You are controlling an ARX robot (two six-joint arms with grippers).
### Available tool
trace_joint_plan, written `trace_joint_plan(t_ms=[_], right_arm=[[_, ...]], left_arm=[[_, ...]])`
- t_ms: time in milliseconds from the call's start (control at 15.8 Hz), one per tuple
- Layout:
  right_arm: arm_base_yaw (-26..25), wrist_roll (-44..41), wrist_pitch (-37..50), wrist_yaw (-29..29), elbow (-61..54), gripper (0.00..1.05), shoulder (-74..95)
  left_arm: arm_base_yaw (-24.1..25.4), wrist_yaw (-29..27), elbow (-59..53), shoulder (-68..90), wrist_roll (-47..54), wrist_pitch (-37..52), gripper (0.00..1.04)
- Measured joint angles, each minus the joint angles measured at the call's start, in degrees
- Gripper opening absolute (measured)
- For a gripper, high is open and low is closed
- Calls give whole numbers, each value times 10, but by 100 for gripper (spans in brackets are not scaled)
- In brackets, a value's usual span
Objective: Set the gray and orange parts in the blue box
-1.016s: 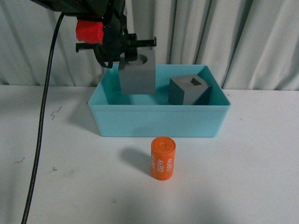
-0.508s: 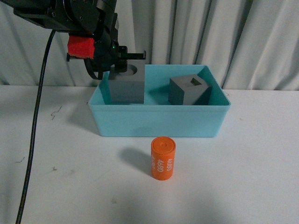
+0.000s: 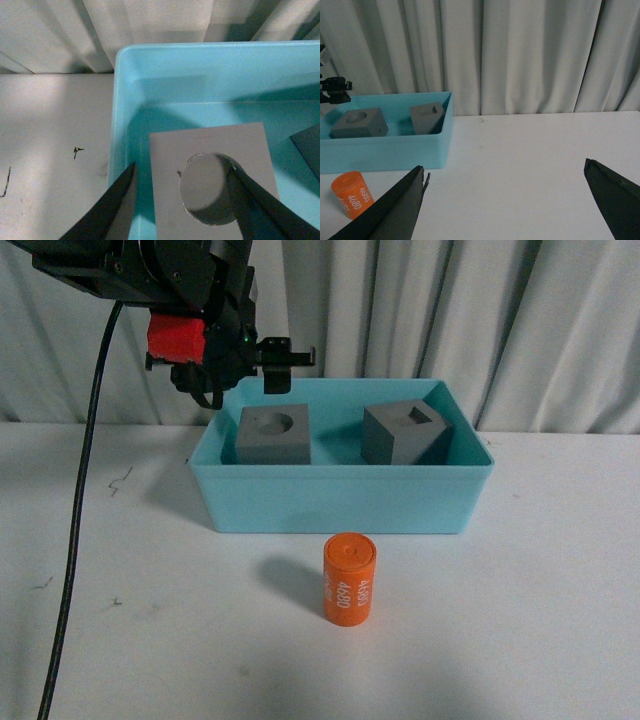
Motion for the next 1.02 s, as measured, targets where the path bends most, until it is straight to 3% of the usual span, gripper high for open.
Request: trace_joint_plan(t_ms=[190, 254, 444, 698, 889, 1016], right_arm=[[0, 0, 0, 0, 0, 98, 0], [0, 0, 0, 0, 0, 98, 0], [0, 0, 0, 0, 0, 98, 0], [0, 0, 0, 0, 0, 98, 0], [0, 0, 0, 0, 0, 98, 0], [0, 0, 0, 0, 0, 98, 0]], left_arm=[[0, 14, -3, -6, -11, -3, 94], [0, 24, -19, -23, -18, 2, 100], [2, 82, -132, -149, -53, 78, 98], [49, 201, -498, -503, -98, 177, 98], [104, 298, -816, -854, -89, -1, 98], [146, 318, -908, -1024, -96, -109, 98]])
